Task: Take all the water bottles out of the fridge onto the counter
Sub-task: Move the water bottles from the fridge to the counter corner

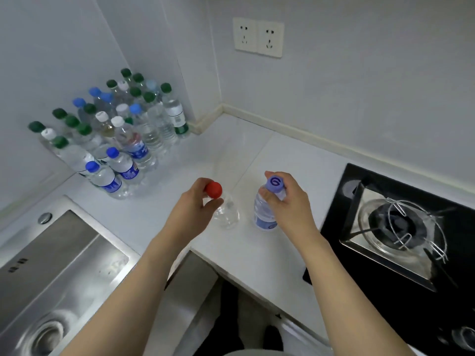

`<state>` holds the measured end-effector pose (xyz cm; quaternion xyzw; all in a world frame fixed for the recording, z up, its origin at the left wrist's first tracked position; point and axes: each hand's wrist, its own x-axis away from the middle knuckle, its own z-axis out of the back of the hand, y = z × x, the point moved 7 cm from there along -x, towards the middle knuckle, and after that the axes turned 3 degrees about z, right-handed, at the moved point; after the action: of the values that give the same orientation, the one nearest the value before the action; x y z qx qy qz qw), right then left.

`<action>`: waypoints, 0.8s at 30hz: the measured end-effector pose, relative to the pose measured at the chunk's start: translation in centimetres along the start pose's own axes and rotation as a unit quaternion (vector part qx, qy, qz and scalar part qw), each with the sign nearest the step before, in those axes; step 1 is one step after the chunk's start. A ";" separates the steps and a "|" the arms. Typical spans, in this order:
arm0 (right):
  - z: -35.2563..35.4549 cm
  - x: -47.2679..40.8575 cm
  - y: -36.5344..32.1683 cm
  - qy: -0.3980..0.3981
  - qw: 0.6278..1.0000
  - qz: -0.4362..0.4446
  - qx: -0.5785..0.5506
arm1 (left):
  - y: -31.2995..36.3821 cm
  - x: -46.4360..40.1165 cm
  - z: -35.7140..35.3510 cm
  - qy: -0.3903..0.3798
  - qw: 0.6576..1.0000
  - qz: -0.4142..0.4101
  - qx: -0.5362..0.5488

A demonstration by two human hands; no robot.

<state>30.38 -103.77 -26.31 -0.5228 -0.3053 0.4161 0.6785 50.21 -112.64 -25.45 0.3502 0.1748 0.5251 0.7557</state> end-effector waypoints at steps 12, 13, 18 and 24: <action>-11.2 -14.8 -2.3 -0.064 0.998 0.006 0.006 | -6.4 -12.6 6.7 0.032 0.999 0.041 -0.014; -12.2 -16.1 -2.5 -0.065 0.998 0.013 0.012 | -6.8 -13.7 7.3 0.036 0.998 0.044 -0.017; -16.6 -21.4 -3.3 -0.083 0.996 0.026 0.031 | -9.2 -18.1 9.3 0.064 0.995 0.074 -0.010; -22.2 -27.3 -2.9 -0.123 0.991 0.039 0.039 | -12.2 -22.8 10.0 0.102 0.989 0.108 -0.002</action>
<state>37.17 -138.35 -28.83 -0.4524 -0.3496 0.5146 0.6390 55.91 -139.44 -29.61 0.3104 0.2114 0.6373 0.6729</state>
